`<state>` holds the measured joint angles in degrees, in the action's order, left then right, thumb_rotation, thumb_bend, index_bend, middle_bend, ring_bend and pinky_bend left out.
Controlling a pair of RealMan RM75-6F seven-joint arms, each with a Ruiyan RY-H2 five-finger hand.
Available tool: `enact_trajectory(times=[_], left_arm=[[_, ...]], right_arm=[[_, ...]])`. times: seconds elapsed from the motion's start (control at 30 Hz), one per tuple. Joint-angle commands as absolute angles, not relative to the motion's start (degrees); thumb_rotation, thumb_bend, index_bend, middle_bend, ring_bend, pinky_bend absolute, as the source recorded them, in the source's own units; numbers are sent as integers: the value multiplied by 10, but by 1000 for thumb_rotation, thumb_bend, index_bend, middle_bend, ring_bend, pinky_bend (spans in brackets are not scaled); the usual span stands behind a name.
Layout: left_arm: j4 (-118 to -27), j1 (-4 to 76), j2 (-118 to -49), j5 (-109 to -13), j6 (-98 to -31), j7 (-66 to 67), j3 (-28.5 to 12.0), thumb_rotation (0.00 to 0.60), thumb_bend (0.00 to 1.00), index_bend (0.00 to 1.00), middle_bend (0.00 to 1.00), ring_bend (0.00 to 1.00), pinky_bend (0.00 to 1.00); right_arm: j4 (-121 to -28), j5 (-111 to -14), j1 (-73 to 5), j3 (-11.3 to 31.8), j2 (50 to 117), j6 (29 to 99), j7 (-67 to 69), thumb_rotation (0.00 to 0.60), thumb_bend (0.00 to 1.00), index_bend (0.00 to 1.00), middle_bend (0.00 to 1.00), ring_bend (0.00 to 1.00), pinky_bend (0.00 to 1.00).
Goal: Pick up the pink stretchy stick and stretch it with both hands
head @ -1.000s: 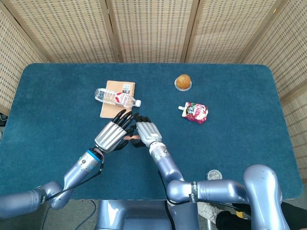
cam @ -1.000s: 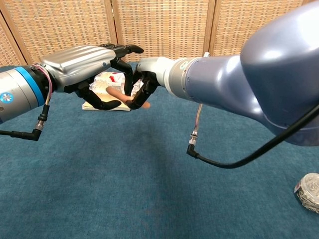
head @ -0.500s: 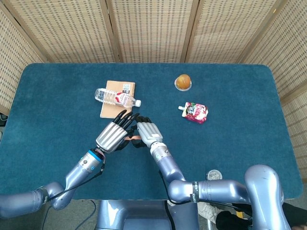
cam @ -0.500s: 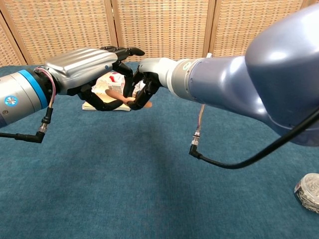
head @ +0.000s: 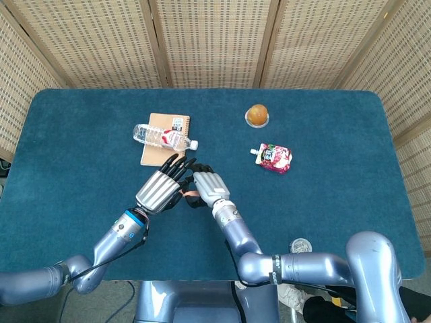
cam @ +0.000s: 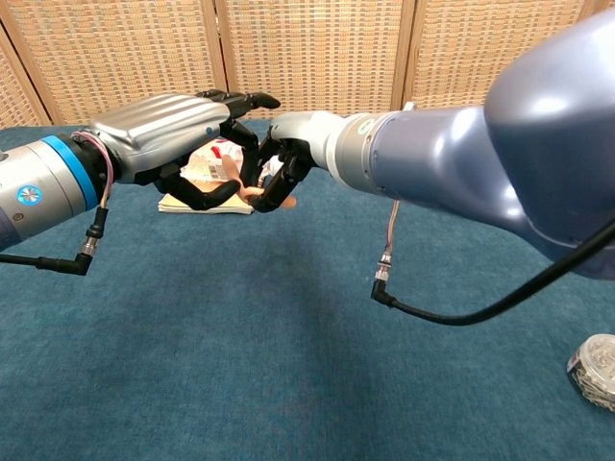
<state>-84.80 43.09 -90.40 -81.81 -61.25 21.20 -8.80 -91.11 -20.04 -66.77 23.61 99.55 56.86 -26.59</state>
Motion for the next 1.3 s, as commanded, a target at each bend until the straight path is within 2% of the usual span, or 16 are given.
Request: enact_trajectory(times=[0.03,0.57,1.3], left_arm=[[-848,432,-904,-817,-612,214,-88,600,526,605,0,0,0],[-853,436,-892,-809,-615,227,-95,600,538,717,0,0,0],[-827,409,-845,-800,-641,195,-88,600,545,730,0,0,0]], right_arm=[[-912,-201,-667,236,994,569,-265,600,607,654,193,0,0],[-919,-206,-657,234,977,568,-255,600,608,658,195,0,0],[-938,-214,-631,223,936,579,-245,600,610,665,196,0,0]])
